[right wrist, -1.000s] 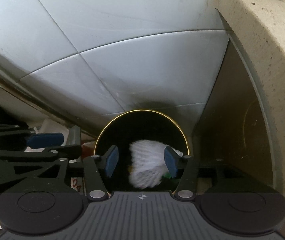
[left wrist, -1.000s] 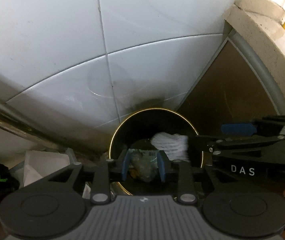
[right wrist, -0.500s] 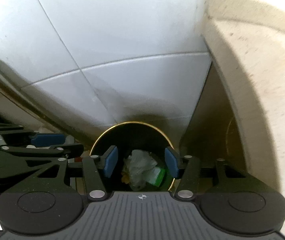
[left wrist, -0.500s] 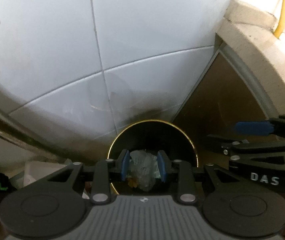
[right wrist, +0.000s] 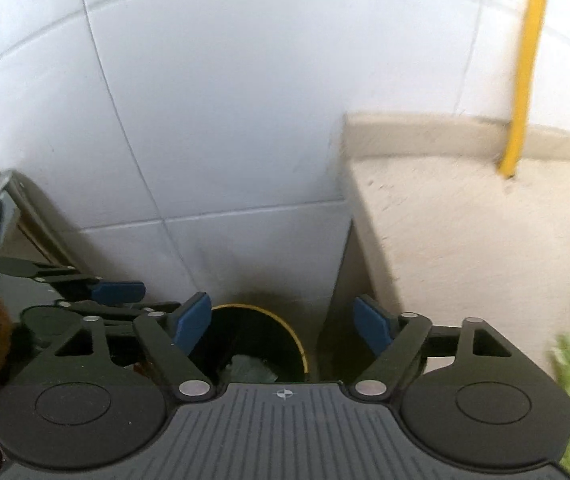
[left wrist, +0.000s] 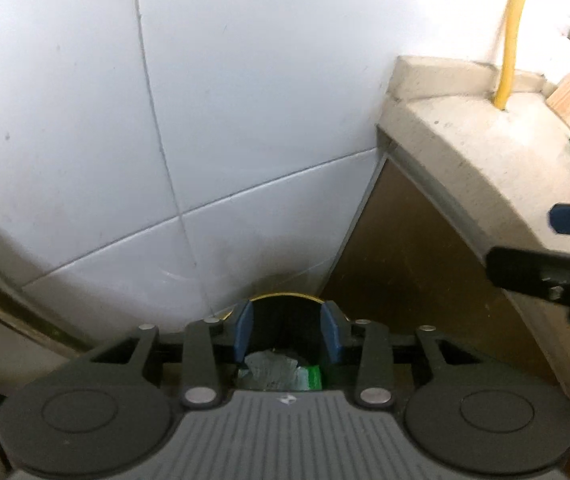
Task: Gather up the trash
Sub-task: 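Raise both tools from the bin back toward the vegetables on the counter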
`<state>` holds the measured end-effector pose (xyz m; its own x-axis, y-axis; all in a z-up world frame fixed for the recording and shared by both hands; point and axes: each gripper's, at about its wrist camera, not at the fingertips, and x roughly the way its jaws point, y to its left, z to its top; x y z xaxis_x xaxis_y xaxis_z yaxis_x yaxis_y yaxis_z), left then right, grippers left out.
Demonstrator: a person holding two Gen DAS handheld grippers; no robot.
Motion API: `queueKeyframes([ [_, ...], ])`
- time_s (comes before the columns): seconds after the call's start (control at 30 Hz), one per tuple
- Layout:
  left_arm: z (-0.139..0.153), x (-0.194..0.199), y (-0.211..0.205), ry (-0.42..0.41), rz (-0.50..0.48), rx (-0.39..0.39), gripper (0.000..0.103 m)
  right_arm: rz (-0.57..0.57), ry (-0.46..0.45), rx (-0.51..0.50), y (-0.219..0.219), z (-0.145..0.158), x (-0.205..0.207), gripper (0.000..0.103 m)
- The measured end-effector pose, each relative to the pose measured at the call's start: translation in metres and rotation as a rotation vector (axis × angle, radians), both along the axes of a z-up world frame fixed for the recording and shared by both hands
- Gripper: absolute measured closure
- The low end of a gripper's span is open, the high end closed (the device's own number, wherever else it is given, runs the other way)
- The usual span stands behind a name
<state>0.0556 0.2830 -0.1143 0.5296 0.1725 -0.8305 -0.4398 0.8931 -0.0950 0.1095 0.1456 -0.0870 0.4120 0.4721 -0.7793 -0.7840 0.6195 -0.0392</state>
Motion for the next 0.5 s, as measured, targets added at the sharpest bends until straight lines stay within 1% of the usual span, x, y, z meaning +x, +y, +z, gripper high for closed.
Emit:
queueKeyframes([
  [0.1,0.005,-0.003,-0.002,-0.023,-0.008,0.01,0.069,-0.017,-0.057,-0.001,-0.012,0.013,-0.006,0.017],
  [0.23,0.009,-0.005,-0.006,-0.039,-0.016,0.029,0.066,-0.041,-0.085,0.009,-0.029,0.028,-0.01,0.016],
  [0.33,0.01,-0.005,-0.006,-0.04,-0.024,0.044,0.065,-0.059,-0.107,0.017,-0.048,0.038,-0.009,0.015],
  [0.5,0.006,-0.001,-0.009,-0.032,-0.041,0.064,0.065,-0.121,-0.147,0.043,-0.088,0.054,-0.008,0.015],
])
